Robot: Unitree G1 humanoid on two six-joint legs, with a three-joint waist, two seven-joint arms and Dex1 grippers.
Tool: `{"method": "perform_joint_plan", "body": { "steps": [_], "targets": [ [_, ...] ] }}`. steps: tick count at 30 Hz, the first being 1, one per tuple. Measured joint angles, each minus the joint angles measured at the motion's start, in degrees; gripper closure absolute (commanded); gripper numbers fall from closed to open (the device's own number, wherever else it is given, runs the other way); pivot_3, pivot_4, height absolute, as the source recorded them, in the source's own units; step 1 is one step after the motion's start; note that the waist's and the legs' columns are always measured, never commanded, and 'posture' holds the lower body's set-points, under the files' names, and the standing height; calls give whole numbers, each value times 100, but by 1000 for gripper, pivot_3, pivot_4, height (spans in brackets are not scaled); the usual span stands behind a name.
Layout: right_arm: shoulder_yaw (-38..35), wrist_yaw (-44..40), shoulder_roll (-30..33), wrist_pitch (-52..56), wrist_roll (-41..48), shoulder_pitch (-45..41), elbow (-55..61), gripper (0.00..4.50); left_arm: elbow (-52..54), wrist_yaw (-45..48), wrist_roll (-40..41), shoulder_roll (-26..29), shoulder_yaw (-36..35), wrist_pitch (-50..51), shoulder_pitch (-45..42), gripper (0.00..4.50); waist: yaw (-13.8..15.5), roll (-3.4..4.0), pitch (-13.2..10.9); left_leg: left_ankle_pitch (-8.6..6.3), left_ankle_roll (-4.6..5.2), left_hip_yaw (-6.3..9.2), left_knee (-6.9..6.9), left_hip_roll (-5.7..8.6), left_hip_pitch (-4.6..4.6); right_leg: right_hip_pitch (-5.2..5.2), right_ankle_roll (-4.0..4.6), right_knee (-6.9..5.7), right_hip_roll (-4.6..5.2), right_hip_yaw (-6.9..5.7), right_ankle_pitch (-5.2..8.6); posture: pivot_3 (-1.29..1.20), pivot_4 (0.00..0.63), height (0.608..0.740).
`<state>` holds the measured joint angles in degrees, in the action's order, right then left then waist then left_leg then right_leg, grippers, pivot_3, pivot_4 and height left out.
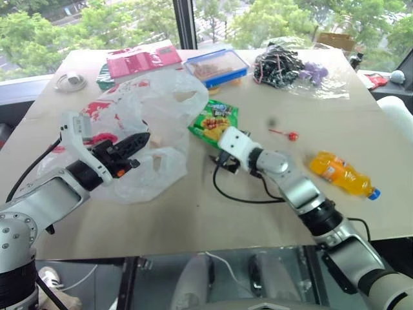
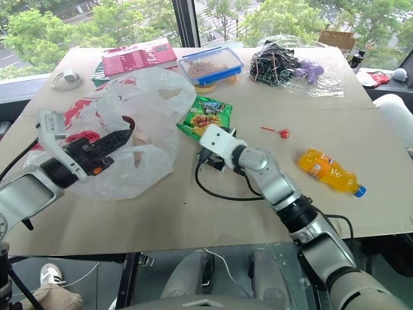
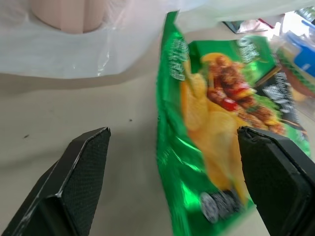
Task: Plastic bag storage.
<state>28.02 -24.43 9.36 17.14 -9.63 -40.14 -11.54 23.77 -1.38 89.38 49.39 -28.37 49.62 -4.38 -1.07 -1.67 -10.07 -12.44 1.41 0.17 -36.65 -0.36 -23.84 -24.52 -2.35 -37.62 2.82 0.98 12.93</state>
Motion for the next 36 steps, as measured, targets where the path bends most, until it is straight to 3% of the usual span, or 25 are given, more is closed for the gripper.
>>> {"method": "perform_joint_plan", "body": {
  "steps": [2, 5, 12, 18, 22, 28, 36],
  "targets": [
    [37, 239, -130, -277, -233, -92, -439, 326, 3, -15, 1, 0, 3, 0, -1, 4500, 9, 0, 0, 0, 0, 3, 0, 0, 0, 0, 1, 0, 0, -2, 0, 0, 150, 740],
    [79, 733, -292, -681, -612, -267, -1255, 1130, 12, -41, 3, 1, 4, 1, -4, 4500, 21, 0, 0, 4, -7, 6, 0, 1, -2, 1, 1, 0, 1, -3, 0, 0, 150, 740],
    [19, 1248, 89, -1271, -1223, -323, -1590, 4472, 13, -116, 11, 7, -10, 1, -38, 4500, 19, 0, 0, 2, -3, 9, 0, 1, -1, 3, 1, -2, 2, -4, 0, 0, 150, 740],
    [-153, 710, 1290, -1952, -1306, 406, -324, 4472, -50, -137, 6, 0, 17, 1, -185, 4500, 39, 0, 0, 0, 0, 10, -1, 6, -3, 6, 0, 0, 6, -5, 0, 0, 150, 740],
    [-653, -345, 2106, -2264, -434, 1041, 916, 4472, -225, -125, -1, -4, 99, 9, -369, 4500, 26, 0, -2, -1, 2, 9, -1, -1, 1, 6, -1, -3, -1, -4, 0, 0, 150, 740],
    [-1698, -1618, 2298, -1053, 2186, 1463, 3266, 4472, -446, 0, -16, 5, 223, 127, -611, 4500, 11, 0, -2, -1, 3, 10, -10, -16, 10, 15, -1, -9, -13, -6, 0, 0, 150, 740],
    [-2047, -2027, 2268, 665, 4216, 1548, 3979, 4472, -719, 176, 91, 198, 192, 386, -860, 4500, 67, -2, -1, -2, 3, 21, -27, -13, 6, 30, 1, -1, -4, -19, 1, 0, 150, 740]
  ]
}}
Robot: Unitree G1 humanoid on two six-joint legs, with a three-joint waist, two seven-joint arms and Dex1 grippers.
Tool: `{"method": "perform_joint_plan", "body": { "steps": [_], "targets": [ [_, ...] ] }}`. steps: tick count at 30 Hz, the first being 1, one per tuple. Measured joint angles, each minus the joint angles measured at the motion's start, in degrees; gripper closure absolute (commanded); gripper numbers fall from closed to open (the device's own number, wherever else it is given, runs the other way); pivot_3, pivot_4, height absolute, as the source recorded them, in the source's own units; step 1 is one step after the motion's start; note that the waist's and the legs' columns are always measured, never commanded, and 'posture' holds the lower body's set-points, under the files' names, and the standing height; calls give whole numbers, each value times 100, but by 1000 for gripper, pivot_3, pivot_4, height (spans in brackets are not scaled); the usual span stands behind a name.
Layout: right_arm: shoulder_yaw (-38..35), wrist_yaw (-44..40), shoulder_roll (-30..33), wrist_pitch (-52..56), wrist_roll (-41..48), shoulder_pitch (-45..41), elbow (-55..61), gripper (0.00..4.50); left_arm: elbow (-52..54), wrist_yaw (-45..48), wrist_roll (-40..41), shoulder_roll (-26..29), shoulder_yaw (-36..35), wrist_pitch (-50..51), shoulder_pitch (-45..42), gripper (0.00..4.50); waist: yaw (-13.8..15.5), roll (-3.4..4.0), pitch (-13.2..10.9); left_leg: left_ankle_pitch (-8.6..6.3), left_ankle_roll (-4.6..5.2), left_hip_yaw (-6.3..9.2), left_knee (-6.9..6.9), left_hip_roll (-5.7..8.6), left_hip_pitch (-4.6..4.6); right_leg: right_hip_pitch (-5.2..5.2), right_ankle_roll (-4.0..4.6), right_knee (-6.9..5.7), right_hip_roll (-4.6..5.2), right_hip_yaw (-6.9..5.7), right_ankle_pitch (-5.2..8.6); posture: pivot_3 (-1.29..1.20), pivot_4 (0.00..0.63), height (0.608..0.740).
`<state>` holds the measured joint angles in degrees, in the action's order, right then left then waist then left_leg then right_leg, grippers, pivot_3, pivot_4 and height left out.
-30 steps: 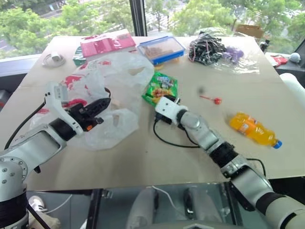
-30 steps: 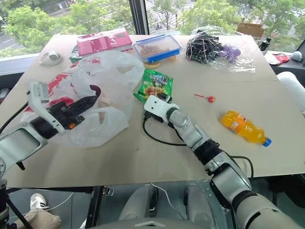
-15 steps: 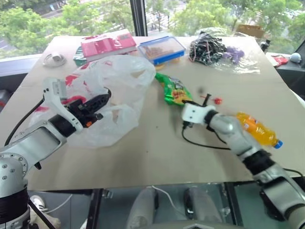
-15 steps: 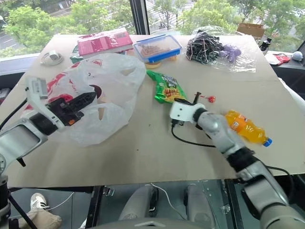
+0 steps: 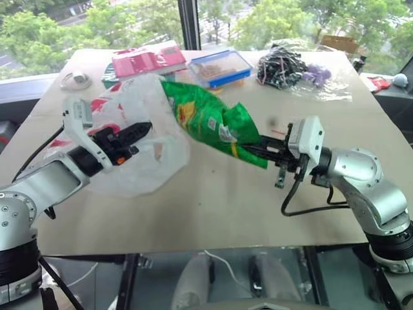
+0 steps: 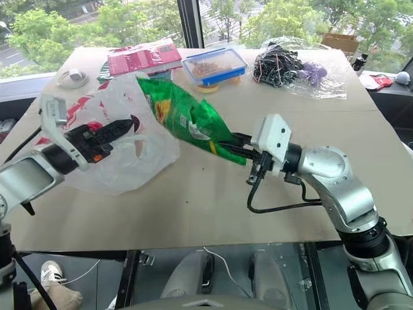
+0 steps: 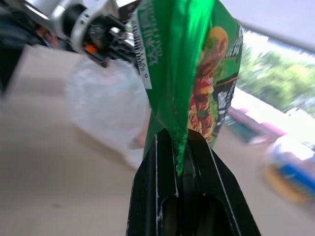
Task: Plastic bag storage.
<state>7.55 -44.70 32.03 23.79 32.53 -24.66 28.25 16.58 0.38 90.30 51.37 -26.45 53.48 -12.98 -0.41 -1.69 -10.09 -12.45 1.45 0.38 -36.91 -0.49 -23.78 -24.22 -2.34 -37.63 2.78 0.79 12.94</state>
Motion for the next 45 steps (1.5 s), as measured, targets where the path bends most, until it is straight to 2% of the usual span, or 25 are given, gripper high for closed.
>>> {"method": "perform_joint_plan", "body": {
  "steps": [6, 10, 14, 20, 25, 30, 38, 41, 45],
  "targets": [
    [-613, 669, -463, 1592, 1979, 106, -61, 4472, 43, 111, 179, 31, -85, 80, 55, 4500, -49, 2, -1, 0, 0, -4, 2, -5, 4, -2, 2, -5, 3, 5, 1, 0, 150, 740],
    [-790, 829, -620, 1996, 2852, 99, -96, 4472, 65, 128, 228, 63, -222, 87, 91, 4500, -35, 4, -3, 0, 0, -4, 1, -4, 1, -2, 1, -3, -1, 3, 0, 0, 150, 740],
    [-1552, 1036, -301, 2158, 3991, 49, 20, 4472, 67, 131, 268, 108, -265, 93, 93, 4500, 8, 2, -1, -1, 3, -4, -1, 5, 0, 2, 0, 3, 8, 1, 0, 0, 150, 740],
    [-1611, 1039, -104, 2242, 4087, 57, 68, 4472, 35, 185, 222, 109, -189, 94, -238, 4500, -22, 2, -1, -1, 3, -6, -1, -1, 4, 1, 0, -3, -5, 4, 1, 0, 150, 740],
    [-1107, 1021, -380, 2238, 3792, -137, -97, 4472, 18, 271, 282, 162, -181, 161, -288, 4500, -62, 3, -2, -1, 3, -14, -1, -5, 3, -2, -2, -3, -9, 12, 0, 0, 150, 740],
    [-573, 881, -1330, 2231, 3551, -503, -957, 4472, 170, 464, 571, 295, -315, 281, 27, 4500, -53, 4, -2, -1, 3, -10, -2, -5, 2, -3, -2, -3, -9, 10, 0, 0, 150, 740],
    [-279, 697, -2652, 2478, 3547, -866, -2552, 4472, 318, 429, 940, 259, -624, 111, 320, 4500, -49, 4, -3, -1, 3, -9, -2, -5, 2, -3, -1, -4, -8, 9, -1, 0, 150, 740],
    [-295, 691, -3015, 2590, 3523, -977, -3121, 4472, 354, 330, 1127, 195, -796, -5, 523, 4500, -56, 7, -4, -2, 3, -5, 0, -5, -1, -5, 0, -3, -8, 6, -1, 0, 150, 740],
    [-309, 689, -3079, 2799, 3479, -978, -3202, 4472, 465, 204, 1251, 184, -946, -140, 756, 4500, -28, 6, -3, -2, 2, 0, 0, 1, -3, -4, -1, -2, -1, 0, -1, 0, 150, 740]
  ]
}}
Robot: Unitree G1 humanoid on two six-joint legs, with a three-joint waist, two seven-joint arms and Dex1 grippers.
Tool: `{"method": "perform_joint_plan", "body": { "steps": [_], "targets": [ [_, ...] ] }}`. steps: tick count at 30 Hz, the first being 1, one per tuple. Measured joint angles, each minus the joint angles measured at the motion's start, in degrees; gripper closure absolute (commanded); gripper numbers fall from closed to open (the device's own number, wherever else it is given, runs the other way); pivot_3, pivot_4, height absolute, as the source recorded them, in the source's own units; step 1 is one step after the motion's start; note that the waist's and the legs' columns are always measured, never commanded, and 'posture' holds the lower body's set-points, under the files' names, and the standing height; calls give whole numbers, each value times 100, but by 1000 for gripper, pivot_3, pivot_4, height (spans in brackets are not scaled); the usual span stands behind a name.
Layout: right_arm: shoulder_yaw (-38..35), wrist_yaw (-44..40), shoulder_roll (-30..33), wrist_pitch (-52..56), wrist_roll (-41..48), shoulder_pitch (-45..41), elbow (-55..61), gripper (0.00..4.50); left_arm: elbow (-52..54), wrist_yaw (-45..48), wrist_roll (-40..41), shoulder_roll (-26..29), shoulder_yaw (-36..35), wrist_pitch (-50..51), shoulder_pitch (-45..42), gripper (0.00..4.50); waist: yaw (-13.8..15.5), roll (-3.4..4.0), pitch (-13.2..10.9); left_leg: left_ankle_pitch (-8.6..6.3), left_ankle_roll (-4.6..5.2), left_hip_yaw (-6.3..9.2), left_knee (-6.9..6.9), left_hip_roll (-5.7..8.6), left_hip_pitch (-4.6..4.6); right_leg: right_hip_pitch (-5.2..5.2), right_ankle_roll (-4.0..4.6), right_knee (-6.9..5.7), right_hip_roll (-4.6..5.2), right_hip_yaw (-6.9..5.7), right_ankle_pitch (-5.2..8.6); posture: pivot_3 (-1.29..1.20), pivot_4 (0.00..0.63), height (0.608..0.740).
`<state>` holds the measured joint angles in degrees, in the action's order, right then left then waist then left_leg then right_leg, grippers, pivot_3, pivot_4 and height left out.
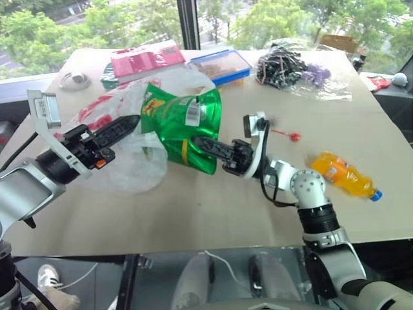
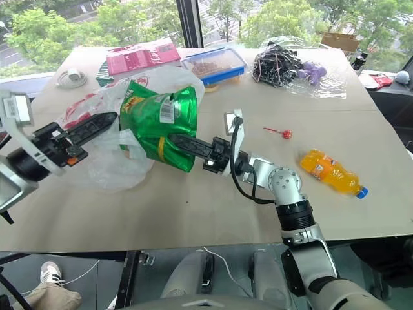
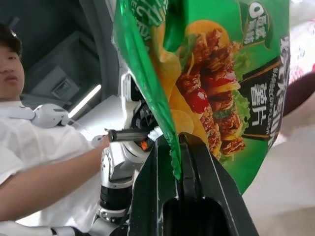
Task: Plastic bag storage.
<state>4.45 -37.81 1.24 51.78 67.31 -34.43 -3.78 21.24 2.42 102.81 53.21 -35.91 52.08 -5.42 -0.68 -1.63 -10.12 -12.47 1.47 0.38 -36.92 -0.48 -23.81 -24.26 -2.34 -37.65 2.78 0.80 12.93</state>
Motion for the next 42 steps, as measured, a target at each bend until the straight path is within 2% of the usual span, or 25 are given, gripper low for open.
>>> {"method": "perform_joint_plan", "body": {
  "steps": [7, 12, 18, 22, 31, 36, 42],
  "targets": [
    [-198, 93, -125, 540, 23, -33, -393, 4472, 433, -118, 170, -58, -185, -216, 373, 4500, -24, 0, 0, 0, 0, -4, 3, -3, 5, -1, 4, -2, -5, 3, 2, 0, 150, 740],
    [-153, 211, -603, 508, -517, -544, -1280, 4472, 759, -163, 319, -69, -204, -318, 648, 4500, -73, 0, 0, 0, -1, -5, 4, -5, 6, -2, 3, -1, -9, 5, 2, 0, 150, 740],
    [-157, 271, -839, 564, -970, -656, -1703, 4472, 834, -214, 359, -69, -239, -527, 800, 4500, -27, 0, 0, 0, -1, -6, 5, -1, 1, -2, 4, 5, -5, 6, 2, 0, 150, 740],
    [-318, 284, -819, 830, -945, -641, -1576, 4472, 987, -336, 366, -73, -238, -689, 829, 4500, -23, 2, -1, 0, -1, -4, 6, -1, 2, -2, 15, 4, -4, 5, 9, 0, 150, 740],
    [-1052, 465, -252, 1678, -127, 5, -234, 4472, 567, -554, -53, -171, -121, -1036, 490, 4500, -22, 2, -1, 0, 0, -5, 8, -1, 4, -1, 18, 3, -9, 4, 10, 0, 150, 740],
    [-1206, 669, -369, 1655, 31, -5, -62, 4472, 455, -450, -165, -173, 159, -1062, 165, 4500, -41, 2, -1, 0, 0, -11, 8, -2, 4, -2, 1, 4, -12, 8, 1, 0, 150, 740],
    [-1042, 695, -859, 1454, -132, -351, -477, 4472, 792, -50, -132, -138, 328, -850, 167, 4500, -46, 2, -1, 0, 0, -10, 9, -2, 4, -2, 1, 5, -12, 7, 1, 0, 150, 740]
  ]
}}
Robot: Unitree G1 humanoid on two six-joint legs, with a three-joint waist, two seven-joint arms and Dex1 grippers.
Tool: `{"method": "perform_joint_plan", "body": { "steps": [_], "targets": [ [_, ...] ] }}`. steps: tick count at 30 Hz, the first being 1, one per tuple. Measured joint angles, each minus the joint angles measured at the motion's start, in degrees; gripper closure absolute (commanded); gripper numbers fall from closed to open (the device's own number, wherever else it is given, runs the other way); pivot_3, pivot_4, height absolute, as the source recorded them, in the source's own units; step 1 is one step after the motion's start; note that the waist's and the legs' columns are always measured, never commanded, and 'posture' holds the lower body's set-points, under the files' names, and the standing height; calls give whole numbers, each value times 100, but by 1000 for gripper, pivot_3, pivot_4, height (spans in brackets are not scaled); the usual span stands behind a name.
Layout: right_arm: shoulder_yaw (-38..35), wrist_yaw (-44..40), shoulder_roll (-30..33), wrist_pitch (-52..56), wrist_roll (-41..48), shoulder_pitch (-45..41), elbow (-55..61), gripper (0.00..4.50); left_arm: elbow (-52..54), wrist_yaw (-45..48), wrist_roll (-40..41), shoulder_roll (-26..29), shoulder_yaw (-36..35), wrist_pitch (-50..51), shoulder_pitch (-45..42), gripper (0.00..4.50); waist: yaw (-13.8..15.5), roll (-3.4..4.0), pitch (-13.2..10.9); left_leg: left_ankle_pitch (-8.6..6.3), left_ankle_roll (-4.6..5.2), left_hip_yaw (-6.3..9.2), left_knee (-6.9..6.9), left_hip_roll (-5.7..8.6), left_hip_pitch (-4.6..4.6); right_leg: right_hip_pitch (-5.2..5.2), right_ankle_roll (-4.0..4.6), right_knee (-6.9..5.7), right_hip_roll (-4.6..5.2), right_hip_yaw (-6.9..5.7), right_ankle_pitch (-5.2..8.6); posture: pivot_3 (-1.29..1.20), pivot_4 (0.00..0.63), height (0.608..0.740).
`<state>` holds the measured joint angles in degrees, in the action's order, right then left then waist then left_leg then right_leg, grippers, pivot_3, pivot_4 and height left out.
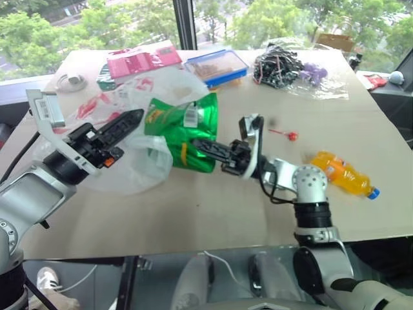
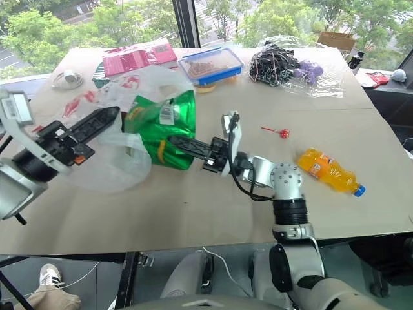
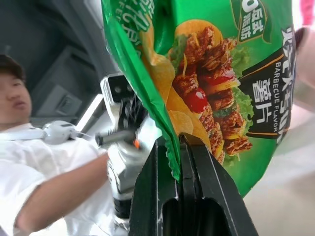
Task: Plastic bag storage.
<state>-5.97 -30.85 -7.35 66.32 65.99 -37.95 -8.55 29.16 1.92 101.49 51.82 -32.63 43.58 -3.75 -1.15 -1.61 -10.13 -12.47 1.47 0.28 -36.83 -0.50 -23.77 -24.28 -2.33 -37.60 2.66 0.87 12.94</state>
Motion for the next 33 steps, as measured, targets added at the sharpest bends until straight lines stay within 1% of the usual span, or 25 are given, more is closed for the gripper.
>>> {"method": "perform_joint_plan", "body": {
  "steps": [5, 10, 12, 16, 19, 22, 26, 30, 31, 32, 33],
  "targets": [
    [399, 134, -15, -431, -678, -140, -704, 4472, 391, 229, 67, 110, -1, 98, 107, 4500, 17, 1, 0, 0, 0, 1, 0, 2, -3, 0, 4, 5, 4, 0, 2, 0, 150, 740],
    [521, 457, -22, -919, -1305, -417, -1551, 4472, 616, 262, 98, 119, -12, 91, 270, 4500, 10, 1, 0, 0, 0, 2, 1, 1, 0, 0, 18, 3, 2, 0, 10, 0, 150, 740],
    [555, 493, -22, -1171, -1540, -649, -2126, 4472, 627, 263, 68, 113, -10, 83, 334, 4500, 5, 1, -1, 0, 0, 1, 1, 1, 0, 0, 19, 3, 2, 1, 10, 0, 150, 740],
    [500, 562, -30, -1499, -1666, -1183, -2929, 4472, 632, 196, -2, 112, 22, -12, 281, 4500, -2, 1, -1, 0, 0, 0, 1, 1, 0, 0, 18, 4, 2, 2, 10, 0, 150, 740],
    [487, 686, -43, -1761, -1769, -1509, -3235, 4472, 633, 195, -24, 112, 21, -25, 308, 4500, -7, 3, -2, 0, 0, 1, 2, 1, -1, 0, 17, 4, 2, 1, 10, 0, 150, 740],
    [442, 879, -80, -2205, -1978, -1927, -3600, 4472, 634, 220, -201, 110, 18, -15, 543, 4500, -33, 5, -3, 0, 0, 0, 3, 1, -2, -1, 17, 5, 2, 2, 10, 0, 150, 740],
    [687, 762, -167, -2628, -2405, -2475, -3774, 4472, 634, 310, -548, 89, 100, -9, 696, 4500, -93, 7, -5, 0, 0, 3, 8, 1, -2, -2, 17, 6, 2, -1, 10, 0, 150, 740],
    [895, 610, -188, -2998, -2729, -2624, -3988, 3301, 634, 312, -662, -67, 286, -57, 598, 4500, -89, 6, -4, 0, -1, 7, 11, 2, -6, -1, 16, 17, 4, -4, 9, 0, 150, 740],
    [906, 606, -190, -3063, -2772, -2633, -4041, 2791, 634, 311, -661, -77, 323, -66, 558, 4500, -89, 7, -4, 0, 0, 7, 11, 2, -7, -1, 17, 18, 5, -4, 9, 0, 150, 740],
    [927, 566, -195, -3184, -2852, -2691, -4163, 2499, 641, 311, -656, -80, 394, -74, 501, 4500, -96, 8, -5, 0, -1, 6, 11, 2, -7, -2, 16, 18, 5, -2, 8, 0, 150, 740],
    [950, 514, -205, -3291, -2943, -2784, -4260, 2069, 655, 313, -646, -89, 418, -74, 479, 4500, -106, 9, -8, 0, -1, 5, 13, 2, -8, -4, 14, 18, 5, -1, 7, 0, 150, 740]
  ]
}}
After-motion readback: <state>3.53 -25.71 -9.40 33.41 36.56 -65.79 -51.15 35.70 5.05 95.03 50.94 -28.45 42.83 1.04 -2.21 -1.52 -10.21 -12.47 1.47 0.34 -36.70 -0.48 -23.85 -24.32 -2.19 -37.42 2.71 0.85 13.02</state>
